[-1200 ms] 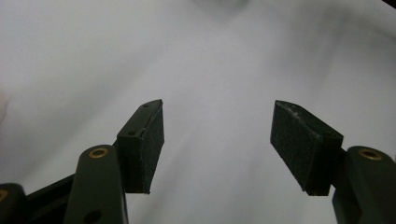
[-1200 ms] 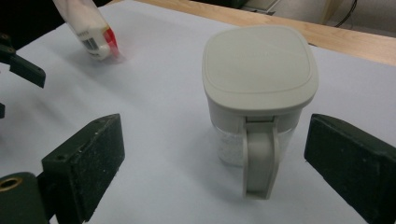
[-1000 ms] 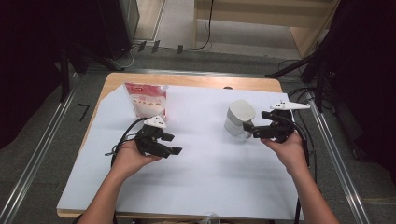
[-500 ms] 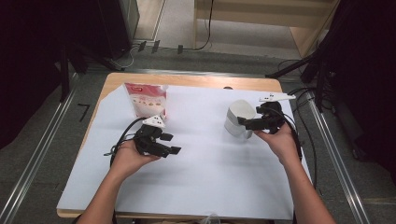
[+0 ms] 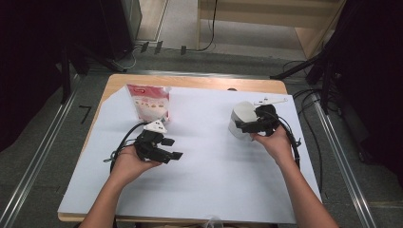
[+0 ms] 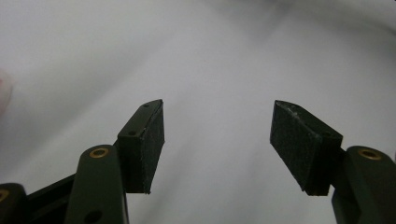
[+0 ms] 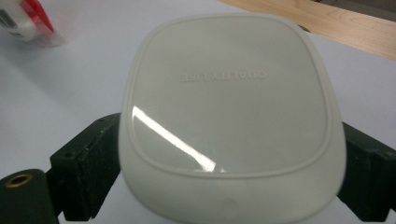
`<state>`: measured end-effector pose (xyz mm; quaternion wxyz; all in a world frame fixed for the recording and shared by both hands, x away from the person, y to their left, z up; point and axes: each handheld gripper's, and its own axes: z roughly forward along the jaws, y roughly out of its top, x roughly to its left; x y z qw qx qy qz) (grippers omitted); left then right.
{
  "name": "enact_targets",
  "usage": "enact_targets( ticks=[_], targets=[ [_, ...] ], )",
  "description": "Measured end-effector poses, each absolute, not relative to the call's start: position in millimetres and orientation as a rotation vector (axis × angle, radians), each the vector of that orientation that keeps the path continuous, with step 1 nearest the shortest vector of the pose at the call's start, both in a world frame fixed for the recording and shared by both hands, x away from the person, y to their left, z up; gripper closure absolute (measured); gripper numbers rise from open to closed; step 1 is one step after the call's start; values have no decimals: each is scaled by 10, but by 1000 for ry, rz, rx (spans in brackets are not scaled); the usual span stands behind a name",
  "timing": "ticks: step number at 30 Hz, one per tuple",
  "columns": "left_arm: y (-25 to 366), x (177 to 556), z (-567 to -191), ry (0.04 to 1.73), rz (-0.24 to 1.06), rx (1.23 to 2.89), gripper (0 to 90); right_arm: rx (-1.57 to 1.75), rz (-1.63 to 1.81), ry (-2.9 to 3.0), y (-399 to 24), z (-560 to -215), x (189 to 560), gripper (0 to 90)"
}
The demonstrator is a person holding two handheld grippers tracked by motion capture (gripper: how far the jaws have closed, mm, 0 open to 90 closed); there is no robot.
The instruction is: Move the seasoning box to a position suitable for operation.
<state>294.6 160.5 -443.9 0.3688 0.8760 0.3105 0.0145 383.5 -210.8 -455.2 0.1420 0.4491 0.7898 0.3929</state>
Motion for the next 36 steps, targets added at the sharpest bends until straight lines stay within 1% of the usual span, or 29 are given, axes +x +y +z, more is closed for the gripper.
enact_targets(
  ticks=[8,10,12,19,23,24,25,26,36],
  targets=[
    [1646,2920,-4442,809,42,2251,366,1308,1126,2269,-2049,-4665,3906,80],
    [1650,2916,-4444,815,34,2240,366,1271,1098,2267,-2012,-4707,3918,94],
    [1657,2919,-4441,815,40,2247,366,1282,1105,2259,-2000,-4730,3925,86],
    [1640,2921,-4446,812,39,2252,367,1290,1155,2222,-2004,-4734,3929,89],
    [1639,2918,-4444,810,39,2247,367,1272,1149,2212,-2005,-4740,3910,106],
    [1641,2921,-4444,812,38,2251,367,1251,1140,2201,-2006,-4744,3894,130],
    [1641,2921,-4444,812,38,2251,367,1251,1140,2201,-2006,-4744,3894,130],
    [1640,2921,-4442,808,37,2253,367,1234,1124,2180,-2002,-4737,3873,149],
    [1645,2927,-4442,809,38,2248,367,1227,1146,2161,-2007,-4759,3857,151]
  ],
)
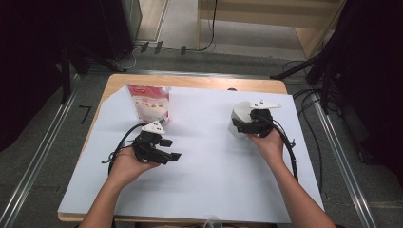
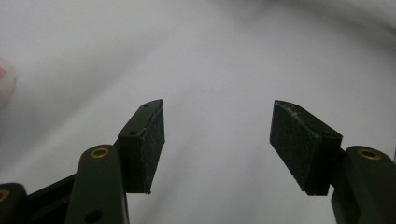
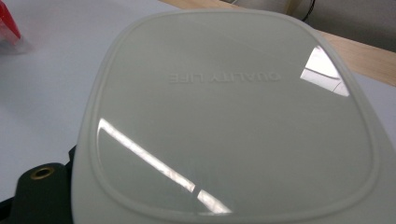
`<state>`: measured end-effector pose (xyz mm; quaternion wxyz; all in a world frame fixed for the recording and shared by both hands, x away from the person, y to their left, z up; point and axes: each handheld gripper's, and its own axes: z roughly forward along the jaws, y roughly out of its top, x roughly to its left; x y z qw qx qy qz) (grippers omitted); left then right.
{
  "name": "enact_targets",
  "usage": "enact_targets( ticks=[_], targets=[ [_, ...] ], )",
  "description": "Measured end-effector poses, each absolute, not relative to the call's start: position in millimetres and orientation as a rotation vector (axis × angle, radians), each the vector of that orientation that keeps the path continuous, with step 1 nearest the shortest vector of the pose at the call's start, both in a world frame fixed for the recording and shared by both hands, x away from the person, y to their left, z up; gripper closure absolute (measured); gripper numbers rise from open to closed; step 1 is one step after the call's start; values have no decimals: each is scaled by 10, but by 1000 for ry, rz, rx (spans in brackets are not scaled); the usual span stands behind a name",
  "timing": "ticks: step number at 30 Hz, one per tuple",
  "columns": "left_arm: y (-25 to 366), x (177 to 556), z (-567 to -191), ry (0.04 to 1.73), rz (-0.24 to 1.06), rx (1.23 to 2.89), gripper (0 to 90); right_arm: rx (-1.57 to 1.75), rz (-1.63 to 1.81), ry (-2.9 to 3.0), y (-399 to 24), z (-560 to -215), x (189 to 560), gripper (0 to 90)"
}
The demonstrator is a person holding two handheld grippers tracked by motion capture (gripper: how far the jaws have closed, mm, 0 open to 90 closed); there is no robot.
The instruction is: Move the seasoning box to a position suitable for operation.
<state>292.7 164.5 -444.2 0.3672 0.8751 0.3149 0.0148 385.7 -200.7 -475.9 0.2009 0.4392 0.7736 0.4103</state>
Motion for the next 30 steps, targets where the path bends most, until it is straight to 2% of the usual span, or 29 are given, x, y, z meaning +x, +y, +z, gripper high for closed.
enact_targets(
  ticks=[17,30],
  targets=[
    [1640,2940,-4435,810,33,2243,369,1234,1177,2146,-2040,-4674,3824,152],
    [1575,3004,-4433,789,22,2234,369,1142,1236,2181,-1951,-4494,3613,152]
  ],
)
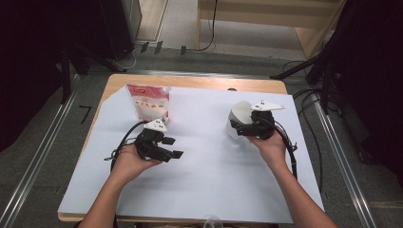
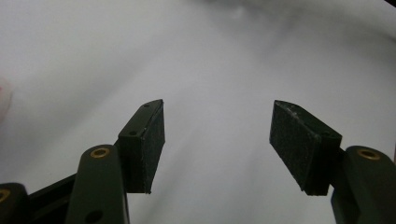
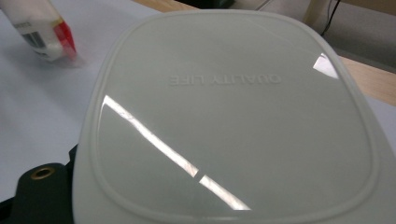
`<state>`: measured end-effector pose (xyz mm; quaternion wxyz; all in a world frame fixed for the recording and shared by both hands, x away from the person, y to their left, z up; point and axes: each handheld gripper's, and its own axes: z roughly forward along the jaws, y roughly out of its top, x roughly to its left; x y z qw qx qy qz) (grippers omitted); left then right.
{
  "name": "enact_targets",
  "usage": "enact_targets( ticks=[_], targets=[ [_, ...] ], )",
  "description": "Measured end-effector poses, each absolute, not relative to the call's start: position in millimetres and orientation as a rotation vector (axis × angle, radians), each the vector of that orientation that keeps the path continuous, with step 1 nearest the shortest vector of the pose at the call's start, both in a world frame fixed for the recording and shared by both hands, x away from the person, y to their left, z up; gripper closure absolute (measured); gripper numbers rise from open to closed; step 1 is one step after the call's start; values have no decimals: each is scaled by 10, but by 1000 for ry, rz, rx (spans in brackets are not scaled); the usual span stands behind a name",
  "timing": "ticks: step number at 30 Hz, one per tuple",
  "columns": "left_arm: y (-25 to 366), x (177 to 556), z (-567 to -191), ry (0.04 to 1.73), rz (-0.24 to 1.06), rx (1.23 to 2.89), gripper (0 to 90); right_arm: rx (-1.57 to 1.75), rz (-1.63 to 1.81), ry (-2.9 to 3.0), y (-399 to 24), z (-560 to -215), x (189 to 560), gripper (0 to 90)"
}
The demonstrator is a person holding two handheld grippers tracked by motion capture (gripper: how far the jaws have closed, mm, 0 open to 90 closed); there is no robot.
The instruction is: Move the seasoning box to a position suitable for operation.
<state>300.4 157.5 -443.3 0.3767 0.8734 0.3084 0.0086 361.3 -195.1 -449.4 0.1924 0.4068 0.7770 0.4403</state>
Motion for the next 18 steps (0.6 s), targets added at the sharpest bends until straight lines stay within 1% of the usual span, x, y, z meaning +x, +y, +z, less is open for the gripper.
enact_targets(
  ticks=[6,18],
  targets=[
    [1529,3038,-4430,779,18,2242,369,1092,1265,2207,-1845,-4440,3458,152],
    [1504,3085,-4433,763,14,2245,368,994,1283,2291,-1588,-4462,3266,152]
  ],
)
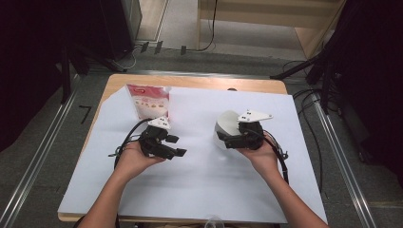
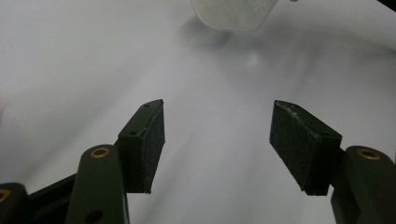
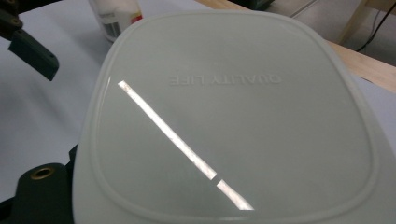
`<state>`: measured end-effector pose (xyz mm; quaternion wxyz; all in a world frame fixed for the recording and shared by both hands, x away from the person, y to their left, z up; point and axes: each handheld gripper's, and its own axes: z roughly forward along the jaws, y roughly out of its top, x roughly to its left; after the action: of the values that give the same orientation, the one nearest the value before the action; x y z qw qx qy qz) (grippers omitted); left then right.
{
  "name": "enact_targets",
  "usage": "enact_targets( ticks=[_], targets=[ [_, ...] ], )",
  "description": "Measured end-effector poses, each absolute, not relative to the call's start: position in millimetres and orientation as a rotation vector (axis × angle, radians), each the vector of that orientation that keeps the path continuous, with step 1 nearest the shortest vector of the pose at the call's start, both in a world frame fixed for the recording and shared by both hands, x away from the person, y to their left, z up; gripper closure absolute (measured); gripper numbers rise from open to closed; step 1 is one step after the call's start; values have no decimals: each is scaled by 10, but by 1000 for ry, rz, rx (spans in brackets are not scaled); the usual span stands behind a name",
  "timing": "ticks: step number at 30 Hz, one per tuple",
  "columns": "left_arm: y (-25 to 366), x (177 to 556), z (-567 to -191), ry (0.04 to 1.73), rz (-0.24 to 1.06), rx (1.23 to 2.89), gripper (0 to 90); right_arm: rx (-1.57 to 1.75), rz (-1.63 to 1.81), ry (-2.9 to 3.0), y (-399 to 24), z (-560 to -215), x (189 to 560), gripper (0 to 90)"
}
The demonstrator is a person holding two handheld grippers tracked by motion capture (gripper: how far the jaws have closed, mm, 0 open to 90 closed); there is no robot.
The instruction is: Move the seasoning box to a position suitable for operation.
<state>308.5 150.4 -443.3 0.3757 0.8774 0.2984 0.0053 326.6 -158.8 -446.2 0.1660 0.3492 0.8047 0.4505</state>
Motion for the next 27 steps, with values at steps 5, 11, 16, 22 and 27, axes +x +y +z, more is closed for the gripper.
enact_targets(
  ticks=[5,11,16,22,27],
  targets=[
    [1521,3085,-4419,776,19,2235,367,961,1296,2330,-1467,-4490,3178,152],
    [1517,3084,-4421,776,23,2238,368,916,1290,2387,-1345,-4549,3100,152],
    [1521,3089,-4427,769,16,2237,368,882,1281,2430,-1223,-4635,3061,152],
    [1520,3090,-4428,770,21,2242,368,852,1274,2442,-1182,-4685,3041,153],
    [1512,3089,-4433,769,14,2239,368,860,1288,2431,-1190,-4699,3034,152]
  ],
)
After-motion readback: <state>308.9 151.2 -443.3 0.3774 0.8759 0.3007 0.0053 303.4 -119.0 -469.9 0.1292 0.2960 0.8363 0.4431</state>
